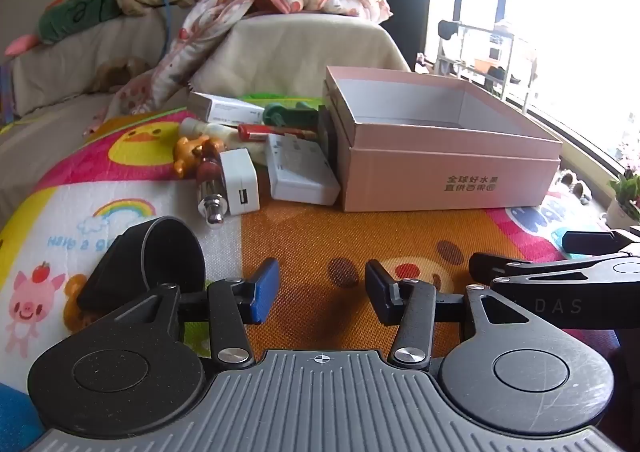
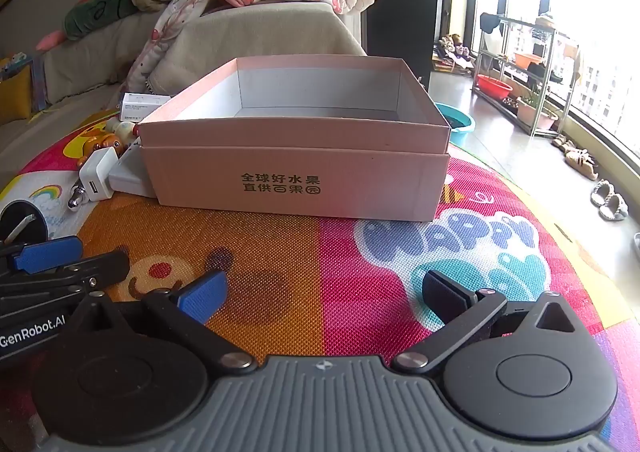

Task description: Organize rigid objects

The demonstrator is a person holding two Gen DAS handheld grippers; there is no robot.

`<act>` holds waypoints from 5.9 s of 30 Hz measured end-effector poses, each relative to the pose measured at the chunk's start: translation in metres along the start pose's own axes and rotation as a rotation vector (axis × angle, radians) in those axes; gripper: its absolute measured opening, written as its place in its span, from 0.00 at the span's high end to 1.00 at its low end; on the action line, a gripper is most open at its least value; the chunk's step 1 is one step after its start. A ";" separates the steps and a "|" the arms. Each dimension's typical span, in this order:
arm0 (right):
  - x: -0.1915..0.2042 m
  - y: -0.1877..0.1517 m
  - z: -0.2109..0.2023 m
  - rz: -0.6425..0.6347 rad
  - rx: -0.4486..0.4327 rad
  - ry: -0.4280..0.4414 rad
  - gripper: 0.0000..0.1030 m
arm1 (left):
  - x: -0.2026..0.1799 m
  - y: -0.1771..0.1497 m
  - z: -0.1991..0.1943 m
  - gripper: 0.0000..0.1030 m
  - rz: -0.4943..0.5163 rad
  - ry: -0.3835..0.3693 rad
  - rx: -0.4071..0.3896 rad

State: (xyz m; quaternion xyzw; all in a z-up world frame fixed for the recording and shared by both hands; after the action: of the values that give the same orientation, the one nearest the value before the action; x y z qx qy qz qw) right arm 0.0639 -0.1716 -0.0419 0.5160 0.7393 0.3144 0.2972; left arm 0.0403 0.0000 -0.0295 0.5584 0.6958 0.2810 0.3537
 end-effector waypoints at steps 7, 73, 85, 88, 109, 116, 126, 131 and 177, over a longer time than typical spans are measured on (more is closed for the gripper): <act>0.000 0.000 0.000 0.001 0.000 0.001 0.00 | 0.000 0.000 0.000 0.49 0.005 0.004 0.000; -0.001 0.000 0.000 0.002 0.000 0.001 0.00 | -0.002 -0.001 0.002 0.49 0.020 0.015 -0.001; -0.001 0.000 0.000 0.002 0.000 0.001 0.00 | -0.003 0.000 0.000 0.49 0.021 0.016 -0.002; -0.001 0.000 0.000 0.002 0.000 0.001 0.00 | -0.002 0.000 0.000 0.49 0.021 0.015 -0.002; -0.003 0.005 0.002 -0.076 0.065 0.087 0.00 | 0.124 0.085 -0.006 0.55 -0.092 -0.331 0.105; -0.004 0.005 0.002 -0.080 0.062 0.093 0.00 | 0.163 0.043 -0.007 0.55 -0.234 -0.565 0.257; -0.003 0.005 0.002 -0.078 0.062 0.092 0.00 | 0.144 0.017 -0.114 0.55 0.065 -0.546 0.164; -0.003 0.005 0.002 -0.080 0.062 0.090 0.00 | 0.130 -0.016 -0.113 0.55 0.142 -0.508 0.284; 0.156 0.221 0.080 -0.355 0.060 0.294 0.06 | 0.095 0.022 -0.006 0.51 0.240 -0.399 0.101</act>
State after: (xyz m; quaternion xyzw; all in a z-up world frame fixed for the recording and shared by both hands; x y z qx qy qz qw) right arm 0.2073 0.0490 0.0609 0.3352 0.8628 0.3068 0.2216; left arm 0.0361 0.0978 -0.0256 0.6987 0.5536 0.1701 0.4200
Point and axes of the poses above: each gripper's, at about its wrist camera, not at the fingertips, and z roughly the way its jaws point, x to its left, y to its top, the point moved 5 cm from there along z, roughly the way its jaws point, and after that the axes turned 10 degrees about -z, right-handed, at the moved point
